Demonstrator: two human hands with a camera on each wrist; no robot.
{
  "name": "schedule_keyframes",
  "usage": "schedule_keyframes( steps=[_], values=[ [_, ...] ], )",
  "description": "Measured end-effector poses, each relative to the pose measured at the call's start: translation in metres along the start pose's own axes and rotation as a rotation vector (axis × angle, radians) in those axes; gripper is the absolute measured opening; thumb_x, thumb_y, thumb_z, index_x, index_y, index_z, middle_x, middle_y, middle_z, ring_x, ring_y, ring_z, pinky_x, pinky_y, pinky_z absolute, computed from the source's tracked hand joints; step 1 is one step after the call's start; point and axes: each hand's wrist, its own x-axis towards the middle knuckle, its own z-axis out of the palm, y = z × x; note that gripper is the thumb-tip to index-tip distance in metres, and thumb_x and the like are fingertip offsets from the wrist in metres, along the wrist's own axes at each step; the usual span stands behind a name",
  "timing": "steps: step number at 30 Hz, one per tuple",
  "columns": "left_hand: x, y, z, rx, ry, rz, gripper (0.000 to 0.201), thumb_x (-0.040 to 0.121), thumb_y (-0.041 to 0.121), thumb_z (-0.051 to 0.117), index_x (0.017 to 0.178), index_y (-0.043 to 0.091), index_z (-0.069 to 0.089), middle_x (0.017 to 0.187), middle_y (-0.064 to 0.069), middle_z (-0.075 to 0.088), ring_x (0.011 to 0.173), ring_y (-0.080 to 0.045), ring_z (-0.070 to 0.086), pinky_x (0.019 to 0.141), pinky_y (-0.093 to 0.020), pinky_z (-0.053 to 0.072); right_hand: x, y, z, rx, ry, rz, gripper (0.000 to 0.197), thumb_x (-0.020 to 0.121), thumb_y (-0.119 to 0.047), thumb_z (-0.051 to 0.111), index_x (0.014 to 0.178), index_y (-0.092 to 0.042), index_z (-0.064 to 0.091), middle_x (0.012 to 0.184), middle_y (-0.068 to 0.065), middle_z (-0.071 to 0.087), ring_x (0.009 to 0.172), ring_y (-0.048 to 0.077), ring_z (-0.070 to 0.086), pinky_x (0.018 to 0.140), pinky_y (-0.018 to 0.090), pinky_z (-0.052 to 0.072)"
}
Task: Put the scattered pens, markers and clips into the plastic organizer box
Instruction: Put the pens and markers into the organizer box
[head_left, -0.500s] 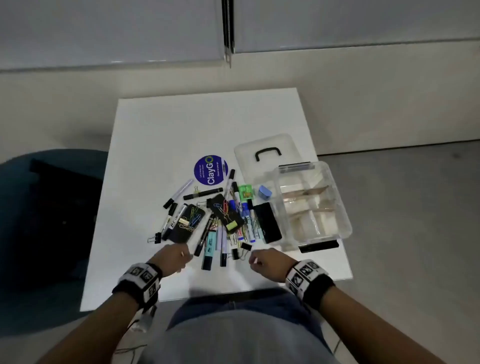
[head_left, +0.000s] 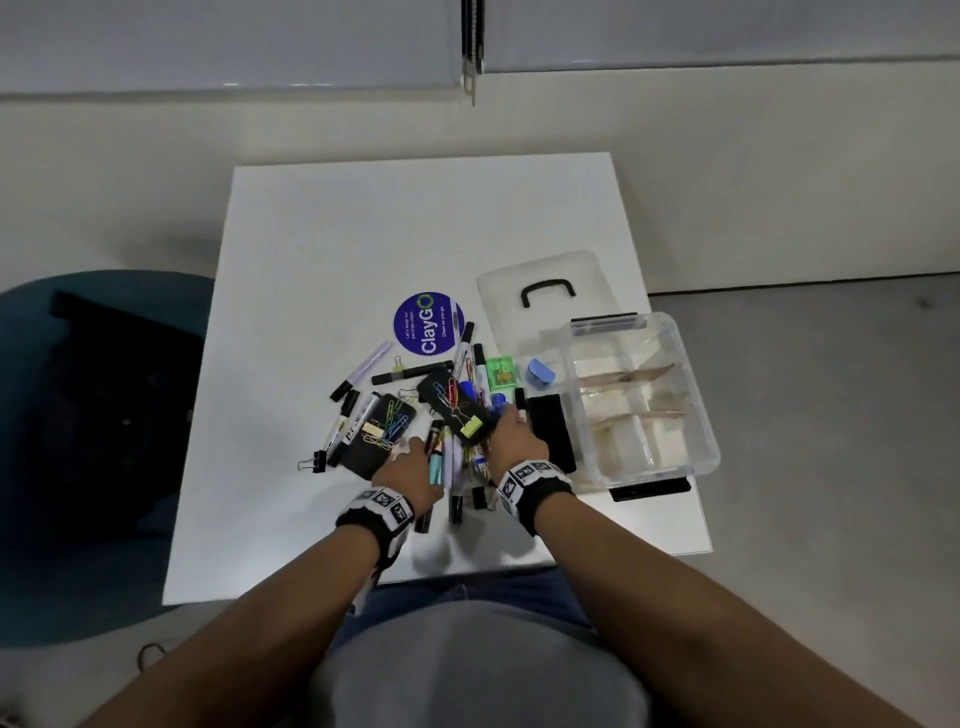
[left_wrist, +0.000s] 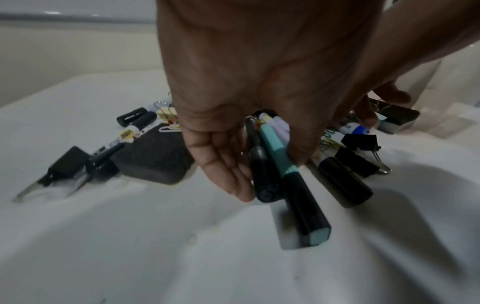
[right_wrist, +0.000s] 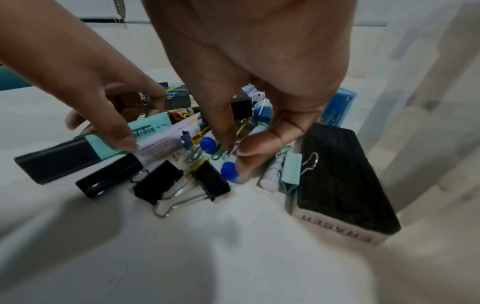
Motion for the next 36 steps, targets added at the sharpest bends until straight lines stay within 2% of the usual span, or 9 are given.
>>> schedule_keyframes(
  steps=[5,9,13,16,19,22,25,30,36],
  values=[
    [0.006,-0.005,-0.005,-0.112,-0.067,-0.001,0.048,0.086,0.028,0.061,0.124,0.006,0.042,0.118,-0.016,0.06,0.107,-0.033,0.06,0.08,-0.033,0.047,0.004,0.004,-0.001,0.028,-0.054,0.034,0.071,0.087,-0.018,0.058,0.143,-0.014,0.014,0.11,0.011,0.067,0.097,0.031,0.068,0.08,0.04,0.051],
    [0.009,-0.017,-0.012,-0.225,-0.148,-0.003,0.037,0.092,0.028,0.053,0.12,0.004,0.045,0.116,-0.018,0.06,0.102,-0.032,0.06,0.081,-0.035,0.05,0.004,0.006,-0.015,0.132,-0.046,0.082,0.07,0.087,-0.031,0.059,0.139,-0.01,0.017,0.097,0.01,0.064,0.086,0.032,0.067,0.07,0.035,0.05],
    [0.007,-0.027,-0.017,-0.424,-0.195,-0.016,0.035,0.098,0.025,0.045,0.126,0.006,0.033,0.106,-0.018,0.063,0.082,-0.027,0.063,0.071,-0.037,0.05,0.005,0.01,-0.021,0.275,-0.086,0.163,0.062,0.089,-0.012,0.052,0.138,-0.008,0.014,0.093,0.015,0.059,0.079,0.034,0.064,0.072,0.041,0.056],
    [0.006,-0.025,-0.019,-0.624,-0.194,-0.054,0.033,0.099,0.023,0.044,0.124,0.009,0.03,0.092,-0.016,0.061,0.068,-0.026,0.066,0.062,-0.038,0.056,0.005,0.012,-0.018,0.352,-0.06,0.205,0.049,0.091,-0.012,0.047,0.131,-0.005,0.021,0.09,0.014,0.056,0.074,0.031,0.058,0.066,0.036,0.049],
    [0.007,-0.014,-0.016,-0.713,-0.111,-0.086,0.044,0.092,0.016,0.055,0.129,0.013,0.031,0.092,-0.017,0.061,0.065,-0.026,0.063,0.06,-0.036,0.057,0.002,0.007,-0.018,0.395,-0.047,0.205,0.042,0.092,-0.021,0.053,0.123,-0.003,0.032,0.093,0.011,0.058,0.073,0.027,0.056,0.054,0.026,0.04],
    [0.014,-0.002,-0.012,-0.783,-0.028,-0.098,0.039,0.088,0.017,0.062,0.122,0.01,0.044,0.086,-0.015,0.061,0.061,-0.027,0.058,0.058,-0.038,0.055,0.002,-0.004,-0.007,0.455,-0.044,0.225,0.042,0.087,-0.023,0.063,0.12,-0.005,0.044,0.107,0.012,0.064,0.09,0.028,0.064,0.068,0.029,0.05],
    [0.02,0.003,-0.01,-0.684,0.056,-0.106,0.042,0.081,0.031,0.071,0.111,0.009,0.053,0.092,-0.013,0.066,0.069,-0.027,0.065,0.06,-0.039,0.059,0.002,-0.012,0.009,0.476,-0.035,0.234,0.039,0.085,-0.02,0.065,0.118,-0.008,0.049,0.111,0.013,0.066,0.102,0.032,0.065,0.085,0.037,0.054],
    [0.018,0.012,-0.004,-0.511,0.112,-0.057,0.035,0.082,0.048,0.064,0.087,0.013,0.065,0.08,-0.01,0.07,0.068,-0.026,0.063,0.058,-0.027,0.046,0.001,-0.017,0.021,0.346,-0.054,0.239,0.029,0.083,-0.028,0.064,0.104,-0.009,0.058,0.105,0.013,0.066,0.096,0.032,0.065,0.078,0.035,0.055],
    [0.017,0.015,-0.005,-0.424,0.088,-0.053,0.042,0.085,0.056,0.055,0.084,0.016,0.066,0.08,-0.01,0.069,0.073,-0.029,0.067,0.06,-0.031,0.052,-0.002,-0.019,0.001,0.241,-0.142,0.201,0.021,0.087,-0.03,0.058,0.086,-0.009,0.057,0.084,0.009,0.06,0.075,0.028,0.059,0.07,0.032,0.053]
  ],
)
